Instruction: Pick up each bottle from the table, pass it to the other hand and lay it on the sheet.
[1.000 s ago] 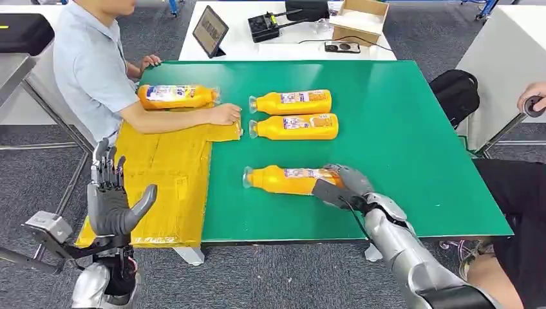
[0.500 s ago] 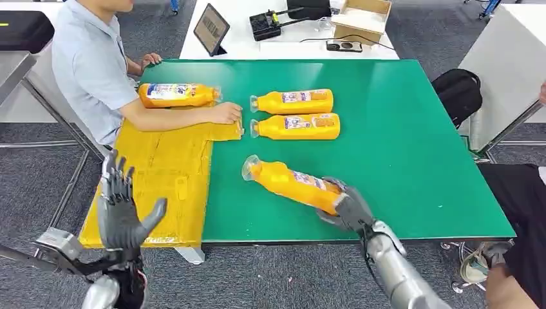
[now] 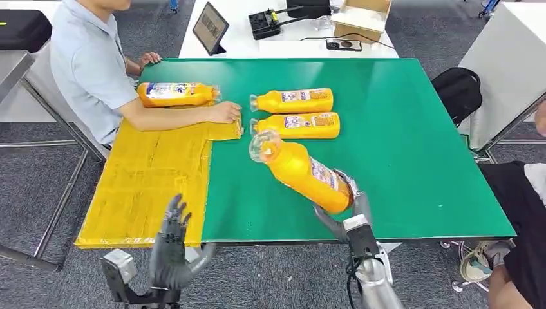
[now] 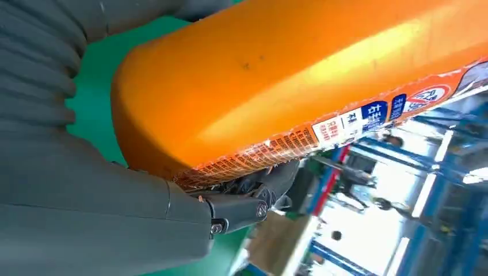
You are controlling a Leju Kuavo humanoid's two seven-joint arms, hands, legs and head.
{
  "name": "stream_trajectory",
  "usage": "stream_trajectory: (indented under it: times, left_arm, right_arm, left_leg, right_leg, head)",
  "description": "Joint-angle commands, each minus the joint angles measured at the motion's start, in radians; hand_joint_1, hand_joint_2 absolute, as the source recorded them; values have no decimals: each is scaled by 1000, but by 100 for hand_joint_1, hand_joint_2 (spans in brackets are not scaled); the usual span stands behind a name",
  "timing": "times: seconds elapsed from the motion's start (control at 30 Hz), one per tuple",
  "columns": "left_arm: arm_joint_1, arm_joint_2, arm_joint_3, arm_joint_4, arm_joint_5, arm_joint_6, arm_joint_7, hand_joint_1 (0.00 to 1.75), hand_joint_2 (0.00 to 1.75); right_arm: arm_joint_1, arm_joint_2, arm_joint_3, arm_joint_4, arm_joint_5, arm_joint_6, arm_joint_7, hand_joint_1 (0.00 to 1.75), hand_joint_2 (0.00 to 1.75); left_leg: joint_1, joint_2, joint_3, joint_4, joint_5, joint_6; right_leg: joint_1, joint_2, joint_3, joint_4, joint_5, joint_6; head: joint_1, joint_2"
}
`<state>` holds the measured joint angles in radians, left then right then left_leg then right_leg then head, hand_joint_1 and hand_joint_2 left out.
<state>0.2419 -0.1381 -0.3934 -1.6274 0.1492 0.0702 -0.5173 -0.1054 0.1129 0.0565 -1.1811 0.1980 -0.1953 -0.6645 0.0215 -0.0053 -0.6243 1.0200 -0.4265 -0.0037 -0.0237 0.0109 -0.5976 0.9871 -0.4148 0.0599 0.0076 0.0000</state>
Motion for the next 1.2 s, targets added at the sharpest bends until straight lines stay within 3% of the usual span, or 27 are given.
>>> stream_trajectory:
  times: [0.03, 0.2, 0.43, 0.93, 1.13, 1.2]
  left_arm:
    - [-55, 60, -91, 71, -6, 7, -17, 0, 175]
    - [-85, 57, -93, 69, -11, -14, -24, 0, 175]
    - [-152, 43, -112, 89, -46, -79, 12, 0, 175]
    - [-213, 24, -133, 166, -66, -141, 34, 0, 175]
    - [-260, -13, -116, 196, -118, -75, 30, 0, 175]
    - [-264, -21, -131, 172, -244, 37, -9, 0, 175]
  right_arm:
    - [-24, 28, 125, 64, -6, -1, -34, 175, 175]
    - [-68, 47, 190, 176, -8, 43, -34, 175, 175]
    - [-218, 99, 429, 432, 41, 0, -34, 175, 175]
    - [-336, 162, 535, 642, 53, -29, -34, 175, 175]
    - [-361, 190, 549, 695, 65, -2, -34, 175, 175]
    - [-358, 199, 543, 690, 72, 10, -34, 175, 175]
  left_leg:
    - [0, 1, 3, -2, 0, 1]
    - [0, 1, 3, -2, 0, 1]
    - [1, 5, 5, -2, -1, 1]
    - [0, 1, 3, -1, 1, 1]
    - [1, 0, 2, 0, 1, 1]
    - [0, 0, 3, 0, 1, 1]
  right_leg:
    - [0, -1, 3, -1, 0, -2]
    - [1, 0, 3, -1, 0, -2]
    - [1, 4, 4, -1, 1, -3]
    - [1, 0, 3, 0, 0, -2]
    - [1, -2, 2, 0, 0, -2]
    - [1, -2, 3, 0, -1, -3]
  head:
    - [0, 0]
    - [0, 0]
    - [0, 0]
    - [0, 0]
    - [0, 0]
    - [0, 0]
